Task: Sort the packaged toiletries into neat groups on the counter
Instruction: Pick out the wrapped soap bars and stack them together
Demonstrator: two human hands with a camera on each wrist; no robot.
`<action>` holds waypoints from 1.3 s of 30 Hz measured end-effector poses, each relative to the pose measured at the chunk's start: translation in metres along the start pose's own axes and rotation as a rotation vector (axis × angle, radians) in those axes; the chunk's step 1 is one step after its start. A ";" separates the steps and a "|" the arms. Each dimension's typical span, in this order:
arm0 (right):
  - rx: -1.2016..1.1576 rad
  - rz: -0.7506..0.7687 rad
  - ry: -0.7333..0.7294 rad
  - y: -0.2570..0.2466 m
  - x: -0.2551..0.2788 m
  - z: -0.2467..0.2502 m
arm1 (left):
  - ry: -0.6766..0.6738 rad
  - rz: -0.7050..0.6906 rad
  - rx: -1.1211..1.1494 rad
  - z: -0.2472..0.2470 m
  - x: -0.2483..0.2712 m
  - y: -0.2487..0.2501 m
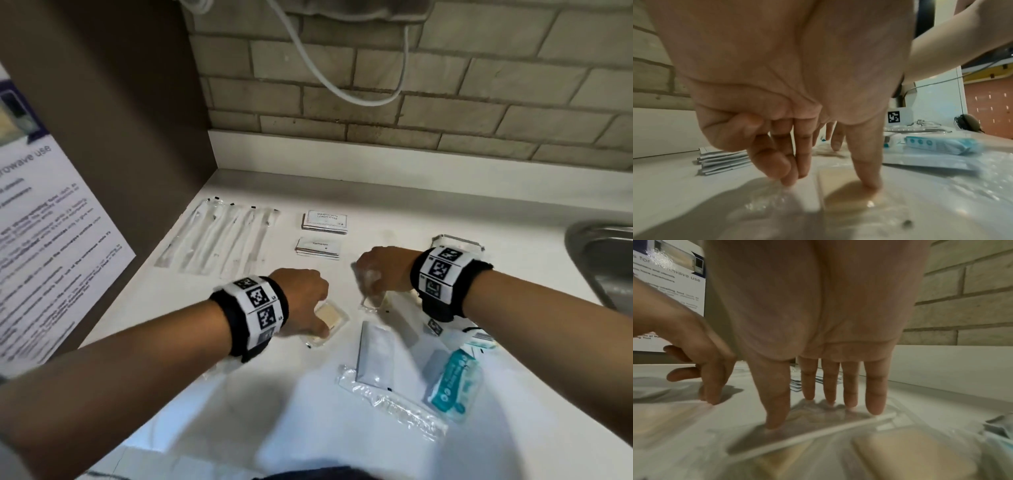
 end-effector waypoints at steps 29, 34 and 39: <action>-0.067 -0.027 0.124 0.004 0.033 -0.008 | 0.275 0.003 0.955 0.049 -0.025 0.025; -0.203 0.011 0.097 0.017 0.041 0.001 | 0.345 -0.024 0.980 0.051 -0.030 0.026; -0.299 0.057 0.200 0.034 0.058 0.013 | 0.351 -0.042 0.982 0.052 -0.038 0.029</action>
Point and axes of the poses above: each hand's wrist, its own x-axis away from the middle knuckle, its own z-axis out of the back of the hand, y = z × x, the point moved 4 cm from there along -x, towards the middle knuckle, and after that the axes turned 8 degrees about z, right-handed, at the moved point
